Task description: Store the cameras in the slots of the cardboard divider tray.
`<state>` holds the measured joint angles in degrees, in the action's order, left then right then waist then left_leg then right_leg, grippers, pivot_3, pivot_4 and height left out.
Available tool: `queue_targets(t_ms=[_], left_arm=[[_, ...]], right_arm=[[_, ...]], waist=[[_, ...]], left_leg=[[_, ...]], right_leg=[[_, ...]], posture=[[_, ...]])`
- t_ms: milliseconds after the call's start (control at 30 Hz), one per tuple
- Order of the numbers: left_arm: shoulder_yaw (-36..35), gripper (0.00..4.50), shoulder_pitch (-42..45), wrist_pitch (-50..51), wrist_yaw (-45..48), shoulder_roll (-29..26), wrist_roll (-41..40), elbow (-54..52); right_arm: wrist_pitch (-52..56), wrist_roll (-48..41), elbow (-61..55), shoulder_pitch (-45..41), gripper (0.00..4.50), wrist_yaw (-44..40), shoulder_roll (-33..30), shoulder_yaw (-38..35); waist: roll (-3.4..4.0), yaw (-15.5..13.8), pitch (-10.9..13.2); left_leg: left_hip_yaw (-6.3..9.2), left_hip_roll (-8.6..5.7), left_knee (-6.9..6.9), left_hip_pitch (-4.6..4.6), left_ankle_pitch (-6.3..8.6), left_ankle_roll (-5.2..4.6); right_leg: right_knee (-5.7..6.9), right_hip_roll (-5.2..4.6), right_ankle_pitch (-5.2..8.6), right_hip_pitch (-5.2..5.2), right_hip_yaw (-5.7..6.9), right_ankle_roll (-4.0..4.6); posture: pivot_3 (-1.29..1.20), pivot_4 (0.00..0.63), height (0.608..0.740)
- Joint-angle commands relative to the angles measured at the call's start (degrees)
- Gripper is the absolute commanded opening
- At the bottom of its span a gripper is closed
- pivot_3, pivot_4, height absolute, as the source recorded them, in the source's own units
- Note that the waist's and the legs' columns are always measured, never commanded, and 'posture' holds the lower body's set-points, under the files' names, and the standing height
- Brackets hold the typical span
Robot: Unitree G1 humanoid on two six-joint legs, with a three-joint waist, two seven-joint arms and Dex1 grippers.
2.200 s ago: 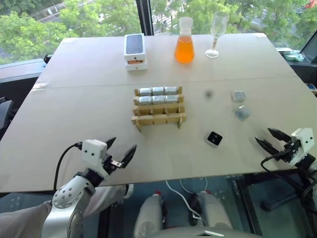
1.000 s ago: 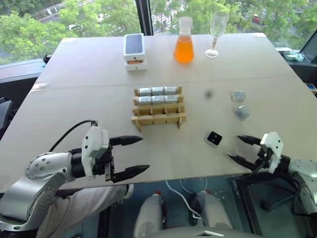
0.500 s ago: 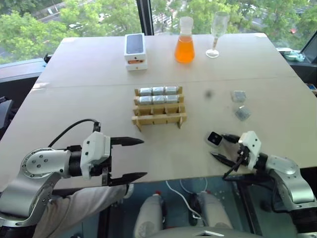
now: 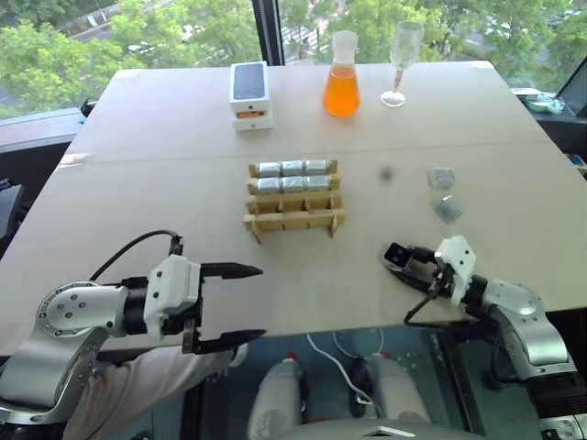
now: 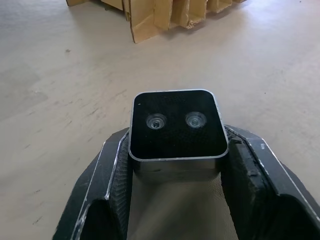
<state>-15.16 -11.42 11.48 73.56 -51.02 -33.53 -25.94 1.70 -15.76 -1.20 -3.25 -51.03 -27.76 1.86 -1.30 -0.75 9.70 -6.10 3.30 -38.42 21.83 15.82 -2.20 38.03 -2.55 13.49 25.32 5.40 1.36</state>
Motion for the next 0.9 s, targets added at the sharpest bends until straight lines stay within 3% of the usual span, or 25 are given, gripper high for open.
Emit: queue_targets(t_ms=[33, 233, 467, 633, 900], left_arm=[[0.28, 4.5, 2.55, 2.47, -1.23, 0.88, -3.25, 0.28], [3.9, 4.5, 14.55, 12.63, -8.2, 3.31, -7.18, 2.97], [10.86, 4.5, 32.88, 24.11, -14.37, 6.32, -6.13, 12.8], [14.71, 4.5, 42.98, 28.34, -10.96, 6.43, -5.44, 20.31], [20.96, 4.5, 45.53, 29.88, -0.41, 1.06, -1.88, 22.02]], right_arm=[[-3.48, 1.14, -3.43, -2.51, 1.91, -0.62, -0.67, 0.55], [-15.14, 9.92, -5.2, -12.5, 1.91, -3.23, -2.68, 6.64], [-33.63, 23.73, 3.29, -28.07, 1.91, -1.95, -0.48, 16.68], [-45.67, 34.48, 13.97, -38.02, 1.91, 4.0, 1.9, 21.48], [-52.16, 41.77, 20.31, -43.41, 1.91, 10.14, 3.53, 24.72]], waist=[[0.0, 0.0, 0.0], [-0.02, 0.07, 0.01], [-0.14, 0.08, 0.05], [-0.19, 0.26, 0.08], [-0.18, 0.45, 0.09]], left_leg=[[0.0, 0.0, 0.0, 0.0, 0.0, 0.0], [0.0, 0.0, -0.06, -0.01, 0.0, 0.0], [0.0, 0.0, -0.1, 0.03, -0.19, 0.31], [-0.06, -0.02, -0.3, 0.18, -0.19, 0.32], [-0.13, -0.02, -0.36, 0.26, -0.19, 0.32]], right_leg=[[0.0, 0.0, 0.0, 0.0, 0.0, 0.0], [0.06, 0.02, -0.01, -0.01, -0.01, -0.01], [0.05, 0.32, -0.13, -0.01, -0.04, 0.21], [0.05, 0.32, -0.14, 0.06, -0.07, 0.22], [0.09, 0.23, -0.16, 0.12, -0.1, 0.25]], posture=[[0.0, 0.15, 0.74], [0.0, 0.15, 0.74], [0.0, 0.15, 0.74], [0.0, 0.15, 0.74], [0.0, 0.15, 0.74]])
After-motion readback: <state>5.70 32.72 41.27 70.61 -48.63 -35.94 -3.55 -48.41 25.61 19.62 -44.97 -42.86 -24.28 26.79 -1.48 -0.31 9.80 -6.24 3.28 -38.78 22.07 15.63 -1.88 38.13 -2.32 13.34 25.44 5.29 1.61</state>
